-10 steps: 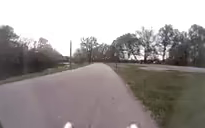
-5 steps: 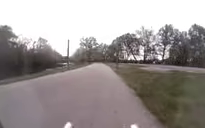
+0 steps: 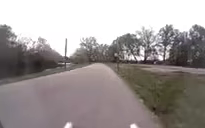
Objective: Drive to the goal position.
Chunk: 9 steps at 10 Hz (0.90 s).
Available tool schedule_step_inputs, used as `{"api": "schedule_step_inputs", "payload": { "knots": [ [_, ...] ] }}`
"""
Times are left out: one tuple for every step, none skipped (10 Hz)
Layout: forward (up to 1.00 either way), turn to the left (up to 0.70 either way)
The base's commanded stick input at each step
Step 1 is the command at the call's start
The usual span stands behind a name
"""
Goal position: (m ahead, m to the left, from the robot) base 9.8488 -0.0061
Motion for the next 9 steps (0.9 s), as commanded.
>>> {"api": "schedule_step_inputs", "payload": {
  "knots": [
    [1.0,0.0],
    [1.0,0.0],
    [1.0,0.0],
    [1.0,0.0],
    [1.0,0.0],
    [1.0,0.0],
    [1.0,0.0],
    [1.0,0.0],
    [1.0,0.0]
  ]
}}
